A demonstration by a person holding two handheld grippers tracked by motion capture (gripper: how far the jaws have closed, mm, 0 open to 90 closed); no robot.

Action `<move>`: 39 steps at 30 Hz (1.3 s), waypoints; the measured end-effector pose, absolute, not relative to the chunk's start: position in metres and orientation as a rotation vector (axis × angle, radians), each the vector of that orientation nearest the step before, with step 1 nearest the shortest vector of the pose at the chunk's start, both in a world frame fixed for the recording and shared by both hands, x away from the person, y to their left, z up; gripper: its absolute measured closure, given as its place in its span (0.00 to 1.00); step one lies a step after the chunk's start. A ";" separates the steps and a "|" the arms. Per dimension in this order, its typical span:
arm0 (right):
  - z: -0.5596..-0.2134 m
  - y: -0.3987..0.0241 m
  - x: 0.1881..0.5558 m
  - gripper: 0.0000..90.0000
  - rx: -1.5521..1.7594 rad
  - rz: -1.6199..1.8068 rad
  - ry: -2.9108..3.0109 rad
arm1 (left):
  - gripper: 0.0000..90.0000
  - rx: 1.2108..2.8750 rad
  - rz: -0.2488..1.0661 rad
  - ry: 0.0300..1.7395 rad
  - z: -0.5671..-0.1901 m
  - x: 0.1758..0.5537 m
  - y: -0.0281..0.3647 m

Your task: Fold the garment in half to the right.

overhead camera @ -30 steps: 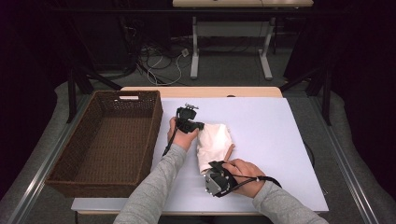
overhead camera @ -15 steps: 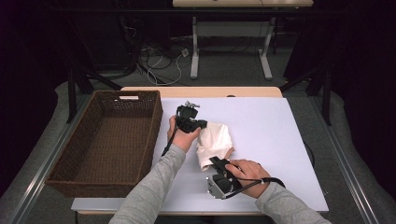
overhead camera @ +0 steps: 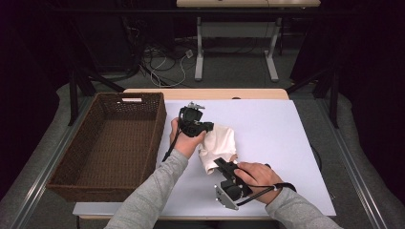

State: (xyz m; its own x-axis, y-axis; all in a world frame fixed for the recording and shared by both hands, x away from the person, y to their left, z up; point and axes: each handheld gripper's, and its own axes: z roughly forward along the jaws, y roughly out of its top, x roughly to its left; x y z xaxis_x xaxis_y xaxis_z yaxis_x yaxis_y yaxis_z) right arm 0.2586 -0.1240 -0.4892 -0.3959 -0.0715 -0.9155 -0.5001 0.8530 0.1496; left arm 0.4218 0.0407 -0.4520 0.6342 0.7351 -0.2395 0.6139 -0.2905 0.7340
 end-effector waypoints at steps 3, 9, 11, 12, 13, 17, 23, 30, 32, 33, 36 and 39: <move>-0.486 -0.124 0.255 0.91 -0.433 0.510 1.918 | 0.95 2.016 0.187 1.043 -0.445 0.415 0.041; -0.480 -0.124 0.248 0.91 -0.456 0.533 1.892 | 0.95 2.038 0.202 1.036 -0.434 0.399 0.040; -0.478 -0.124 0.246 0.91 -0.466 0.542 1.883 | 0.95 2.040 0.213 1.033 -0.428 0.390 0.042; -0.478 -0.124 0.244 0.91 -0.463 0.541 1.885 | 0.95 2.044 0.225 1.027 -0.426 0.388 0.044; -0.477 -0.123 0.243 0.91 -0.465 0.546 1.883 | 0.95 2.036 0.225 1.033 -0.425 0.385 0.044; -0.475 -0.121 0.240 0.91 -0.479 0.564 1.868 | 0.95 2.053 0.246 0.998 -0.420 0.376 0.050; -0.469 -0.116 0.236 0.91 -0.493 0.560 1.862 | 0.95 2.044 0.257 0.985 -0.416 0.366 0.059; -0.466 -0.105 0.236 0.91 -0.525 0.599 1.850 | 0.95 2.021 0.277 0.978 -0.411 0.355 0.077; -0.465 -0.102 0.236 0.91 -0.521 0.615 1.846 | 0.95 2.025 0.283 0.970 -0.410 0.354 0.080; -0.464 -0.101 0.236 0.91 -0.526 0.614 1.840 | 0.95 2.018 0.285 0.972 -0.408 0.351 0.084; -0.462 -0.095 0.236 0.91 -0.532 0.624 1.836 | 0.95 2.015 0.292 0.972 -0.405 0.347 0.091; -0.460 -0.090 0.235 0.91 -0.539 0.639 1.832 | 0.95 2.015 0.301 0.979 -0.403 0.346 0.098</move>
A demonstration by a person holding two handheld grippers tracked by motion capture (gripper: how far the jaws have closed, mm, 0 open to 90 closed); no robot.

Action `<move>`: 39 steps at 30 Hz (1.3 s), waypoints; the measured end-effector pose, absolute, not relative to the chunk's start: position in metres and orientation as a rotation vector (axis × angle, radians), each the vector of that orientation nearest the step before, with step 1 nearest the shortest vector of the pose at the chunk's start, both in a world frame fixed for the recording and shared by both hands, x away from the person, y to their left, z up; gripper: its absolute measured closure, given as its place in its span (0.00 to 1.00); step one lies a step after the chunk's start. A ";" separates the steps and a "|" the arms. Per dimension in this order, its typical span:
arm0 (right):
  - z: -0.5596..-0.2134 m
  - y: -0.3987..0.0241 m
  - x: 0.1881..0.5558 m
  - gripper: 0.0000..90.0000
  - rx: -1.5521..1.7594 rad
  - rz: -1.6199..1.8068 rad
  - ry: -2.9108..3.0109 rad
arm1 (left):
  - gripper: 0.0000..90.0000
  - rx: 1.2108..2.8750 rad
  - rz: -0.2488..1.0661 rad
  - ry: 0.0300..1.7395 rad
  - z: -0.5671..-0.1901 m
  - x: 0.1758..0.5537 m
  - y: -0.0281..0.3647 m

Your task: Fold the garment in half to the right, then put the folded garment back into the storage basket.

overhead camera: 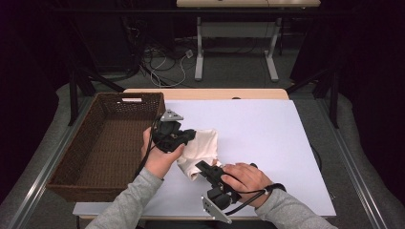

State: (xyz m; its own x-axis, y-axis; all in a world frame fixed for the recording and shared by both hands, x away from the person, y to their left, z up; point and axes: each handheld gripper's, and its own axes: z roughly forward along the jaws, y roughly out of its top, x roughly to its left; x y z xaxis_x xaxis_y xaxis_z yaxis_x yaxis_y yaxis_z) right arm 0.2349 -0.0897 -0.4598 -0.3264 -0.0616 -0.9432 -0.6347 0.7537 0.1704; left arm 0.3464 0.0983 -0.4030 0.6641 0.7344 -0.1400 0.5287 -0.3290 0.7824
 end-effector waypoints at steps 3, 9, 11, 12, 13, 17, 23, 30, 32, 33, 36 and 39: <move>-0.457 -0.084 0.235 0.91 -0.545 0.646 1.834 | 0.95 2.006 0.305 0.996 -0.401 0.348 0.107; -0.453 -0.076 0.236 0.91 -0.560 0.651 1.825 | 0.95 1.978 0.299 1.020 -0.393 0.349 0.119; -0.451 -0.073 0.238 0.91 -0.562 0.667 1.814 | 0.95 1.984 0.303 1.020 -0.388 0.350 0.124; -0.449 -0.072 0.238 0.91 -0.560 0.664 1.818 | 0.95 1.974 0.305 1.030 -0.386 0.350 0.125; -0.447 -0.069 0.241 0.91 -0.572 0.669 1.810 | 0.95 1.981 0.308 1.030 -0.383 0.351 0.128; -0.442 -0.064 0.245 0.91 -0.569 0.683 1.801 | 0.95 1.981 0.301 1.055 -0.373 0.359 0.139; -0.438 -0.052 0.252 0.91 -0.572 0.696 1.796 | 0.95 1.991 0.319 1.076 -0.363 0.370 0.150; -0.434 -0.034 0.260 0.91 -0.575 0.705 1.802 | 0.95 1.995 0.331 1.100 -0.350 0.378 0.162; -0.432 -0.030 0.262 0.91 -0.579 0.713 1.796 | 0.95 2.007 0.343 1.107 -0.346 0.381 0.166; -0.431 -0.028 0.263 0.91 -0.578 0.715 1.798 | 0.95 2.007 0.347 1.112 -0.344 0.382 0.168; -0.428 -0.022 0.266 0.91 -0.580 0.714 1.797 | 0.95 2.006 0.355 1.124 -0.338 0.385 0.174; -0.426 -0.017 0.267 0.91 -0.582 0.718 1.795 | 0.95 2.005 0.353 1.127 -0.334 0.388 0.179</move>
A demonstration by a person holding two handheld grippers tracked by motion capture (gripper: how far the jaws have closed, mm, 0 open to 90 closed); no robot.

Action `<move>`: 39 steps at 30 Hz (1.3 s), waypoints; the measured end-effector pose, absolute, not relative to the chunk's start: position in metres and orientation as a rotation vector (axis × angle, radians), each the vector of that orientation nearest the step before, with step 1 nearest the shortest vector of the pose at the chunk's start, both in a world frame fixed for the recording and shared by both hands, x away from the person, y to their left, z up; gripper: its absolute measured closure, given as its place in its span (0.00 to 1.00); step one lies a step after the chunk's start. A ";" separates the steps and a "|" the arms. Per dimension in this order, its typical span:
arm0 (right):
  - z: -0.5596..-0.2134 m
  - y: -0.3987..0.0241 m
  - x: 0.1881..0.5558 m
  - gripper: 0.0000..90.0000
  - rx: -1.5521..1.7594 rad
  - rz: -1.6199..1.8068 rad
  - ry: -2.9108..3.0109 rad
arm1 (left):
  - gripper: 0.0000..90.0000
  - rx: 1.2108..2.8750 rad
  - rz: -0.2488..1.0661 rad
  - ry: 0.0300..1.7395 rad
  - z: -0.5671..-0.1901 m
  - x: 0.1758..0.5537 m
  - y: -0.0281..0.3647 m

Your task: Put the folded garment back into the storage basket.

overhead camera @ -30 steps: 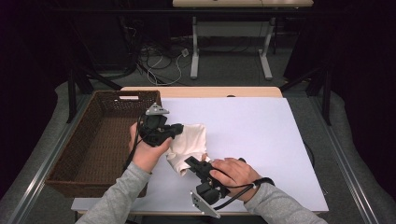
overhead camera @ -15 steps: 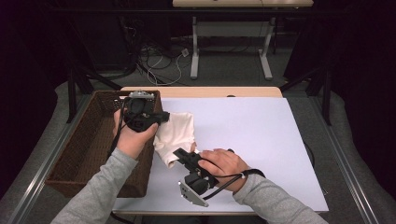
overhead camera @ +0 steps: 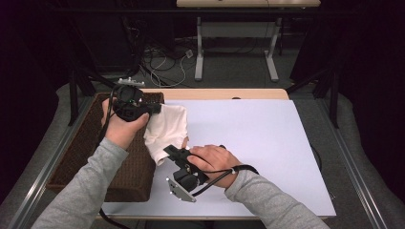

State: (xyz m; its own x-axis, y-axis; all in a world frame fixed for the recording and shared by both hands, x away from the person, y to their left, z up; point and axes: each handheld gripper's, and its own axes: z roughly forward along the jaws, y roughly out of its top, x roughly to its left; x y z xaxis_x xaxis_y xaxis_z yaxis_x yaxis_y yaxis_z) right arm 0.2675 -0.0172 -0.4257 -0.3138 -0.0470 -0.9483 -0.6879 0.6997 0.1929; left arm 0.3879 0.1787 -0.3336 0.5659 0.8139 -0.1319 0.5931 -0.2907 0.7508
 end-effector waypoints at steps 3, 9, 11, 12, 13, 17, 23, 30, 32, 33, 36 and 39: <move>-0.422 -0.007 0.270 0.91 -0.597 0.714 1.789 | 0.95 2.017 0.349 1.132 -0.329 0.396 0.188; -0.419 0.007 0.274 0.91 -0.603 0.701 1.789 | 0.95 2.015 0.356 1.145 -0.323 0.405 0.200; -0.418 0.017 0.275 0.91 -0.601 0.695 1.796 | 0.95 2.010 0.349 1.154 -0.321 0.410 0.208; -0.418 0.017 0.275 0.91 -0.601 0.695 1.796 | 0.95 2.010 0.349 1.154 -0.321 0.410 0.208; -0.418 0.024 0.275 0.91 -0.604 0.686 1.802 | 0.95 2.013 0.348 1.159 -0.321 0.413 0.212; -0.417 0.038 0.276 0.91 -0.604 0.666 1.812 | 0.95 2.010 0.354 1.167 -0.319 0.418 0.221; -0.417 0.059 0.276 0.91 -0.626 0.669 1.822 | 0.95 2.009 0.350 1.189 -0.323 0.426 0.240; -0.423 0.082 0.277 0.91 -0.640 0.672 1.846 | 0.95 1.981 0.336 1.234 -0.332 0.434 0.265; -0.423 0.085 0.278 0.91 -0.646 0.670 1.848 | 0.95 1.974 0.336 1.241 -0.333 0.434 0.269; -0.424 0.089 0.280 0.91 -0.646 0.667 1.854 | 0.95 1.966 0.338 1.258 -0.336 0.436 0.275; -0.426 0.095 0.283 0.91 -0.642 0.665 1.865 | 0.95 1.950 0.331 1.273 -0.342 0.439 0.284; -0.429 0.101 0.285 0.91 -0.642 0.665 1.875 | 0.95 1.953 0.325 1.278 -0.347 0.443 0.290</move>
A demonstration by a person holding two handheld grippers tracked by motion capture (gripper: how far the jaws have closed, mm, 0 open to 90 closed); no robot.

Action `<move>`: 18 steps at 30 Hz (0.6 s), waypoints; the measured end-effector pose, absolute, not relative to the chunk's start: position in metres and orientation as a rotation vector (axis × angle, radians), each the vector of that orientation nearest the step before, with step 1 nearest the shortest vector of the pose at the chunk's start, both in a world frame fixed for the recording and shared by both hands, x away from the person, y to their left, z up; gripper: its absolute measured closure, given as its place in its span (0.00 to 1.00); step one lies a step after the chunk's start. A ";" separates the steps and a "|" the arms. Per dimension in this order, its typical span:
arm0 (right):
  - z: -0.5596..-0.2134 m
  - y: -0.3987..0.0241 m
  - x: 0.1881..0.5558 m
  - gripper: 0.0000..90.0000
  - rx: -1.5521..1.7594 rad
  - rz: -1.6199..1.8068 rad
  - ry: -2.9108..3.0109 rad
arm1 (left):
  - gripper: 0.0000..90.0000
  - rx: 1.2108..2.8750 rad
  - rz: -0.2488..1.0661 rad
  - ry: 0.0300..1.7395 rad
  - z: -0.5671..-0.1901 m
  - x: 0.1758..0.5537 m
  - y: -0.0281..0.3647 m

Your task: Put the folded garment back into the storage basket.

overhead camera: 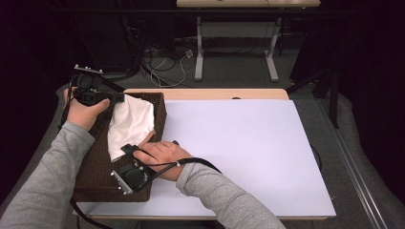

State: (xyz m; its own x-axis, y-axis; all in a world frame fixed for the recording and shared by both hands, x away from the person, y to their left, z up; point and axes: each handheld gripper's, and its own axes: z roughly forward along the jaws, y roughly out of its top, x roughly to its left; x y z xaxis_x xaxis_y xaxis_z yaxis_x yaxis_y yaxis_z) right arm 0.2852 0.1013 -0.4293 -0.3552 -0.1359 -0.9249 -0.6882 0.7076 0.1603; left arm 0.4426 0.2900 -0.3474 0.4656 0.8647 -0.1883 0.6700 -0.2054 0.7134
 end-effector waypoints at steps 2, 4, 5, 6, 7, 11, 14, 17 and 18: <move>-0.430 0.103 0.286 0.91 -0.644 0.665 1.877 | 0.95 1.959 0.325 1.285 -0.349 0.444 0.292; -0.433 0.107 0.287 0.91 -0.644 0.672 1.885 | 0.95 1.949 0.324 1.302 -0.353 0.446 0.293; -0.435 0.109 0.288 0.91 -0.640 0.669 1.896 | 0.95 1.946 0.321 1.323 -0.357 0.450 0.296; -0.436 0.111 0.290 0.91 -0.644 0.677 1.898 | 0.95 1.944 0.313 1.330 -0.360 0.451 0.297; -0.437 0.112 0.291 0.91 -0.640 0.679 1.902 | 0.95 1.944 0.313 1.330 -0.360 0.451 0.297; -0.440 0.114 0.293 0.91 -0.640 0.682 1.912 | 0.95 1.952 0.287 1.346 -0.371 0.459 0.301; -0.442 0.115 0.295 0.91 -0.636 0.686 1.914 | 0.95 1.951 0.282 1.356 -0.374 0.461 0.302; -0.445 0.117 0.298 0.91 -0.629 0.689 1.933 | 0.95 1.959 0.272 1.369 -0.379 0.465 0.304; -0.445 0.117 0.298 0.91 -0.629 0.689 1.933 | 0.95 1.959 0.272 1.369 -0.379 0.465 0.304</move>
